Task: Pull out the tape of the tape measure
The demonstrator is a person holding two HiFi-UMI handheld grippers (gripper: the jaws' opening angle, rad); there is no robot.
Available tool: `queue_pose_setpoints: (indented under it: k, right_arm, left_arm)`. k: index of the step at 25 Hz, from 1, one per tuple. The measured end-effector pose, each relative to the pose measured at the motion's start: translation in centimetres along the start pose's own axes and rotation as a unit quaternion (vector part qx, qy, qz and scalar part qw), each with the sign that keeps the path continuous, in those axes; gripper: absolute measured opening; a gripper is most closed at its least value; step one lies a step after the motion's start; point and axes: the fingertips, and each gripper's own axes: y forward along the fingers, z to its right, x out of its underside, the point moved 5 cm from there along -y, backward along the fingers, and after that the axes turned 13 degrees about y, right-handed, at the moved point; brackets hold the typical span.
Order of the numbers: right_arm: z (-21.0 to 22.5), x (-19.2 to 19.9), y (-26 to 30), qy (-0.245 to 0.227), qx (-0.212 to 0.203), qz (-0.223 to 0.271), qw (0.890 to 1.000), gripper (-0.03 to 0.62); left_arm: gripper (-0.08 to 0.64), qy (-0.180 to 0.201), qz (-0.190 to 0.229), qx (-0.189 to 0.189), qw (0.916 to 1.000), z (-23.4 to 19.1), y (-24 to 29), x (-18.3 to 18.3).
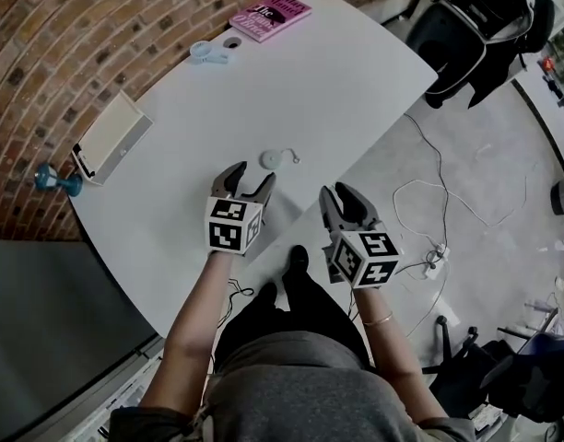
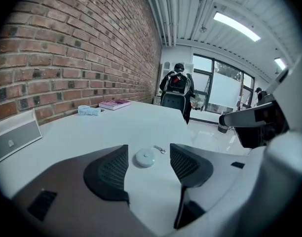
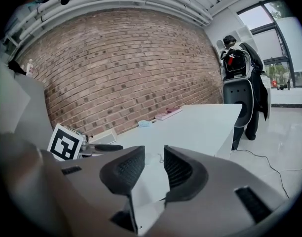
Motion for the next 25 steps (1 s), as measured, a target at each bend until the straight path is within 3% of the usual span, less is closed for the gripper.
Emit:
queue_pose_setpoints:
  k: [13,25]
  right_arm:
    - [3.0,-1.0,2.1,0.015,0.003,-0.017,1.000,0.107]
    - [5.4,-1.5,2.5,0.029,0.013,-0.022,0.999,0.106]
  left_arm:
    - [0.267,0.031,-0.077,0.020,0.9963,-0.1,6.5,1.7]
    - [0.268,0.044,-0.137,0.033,0.9891,0.3,9.5,2.7]
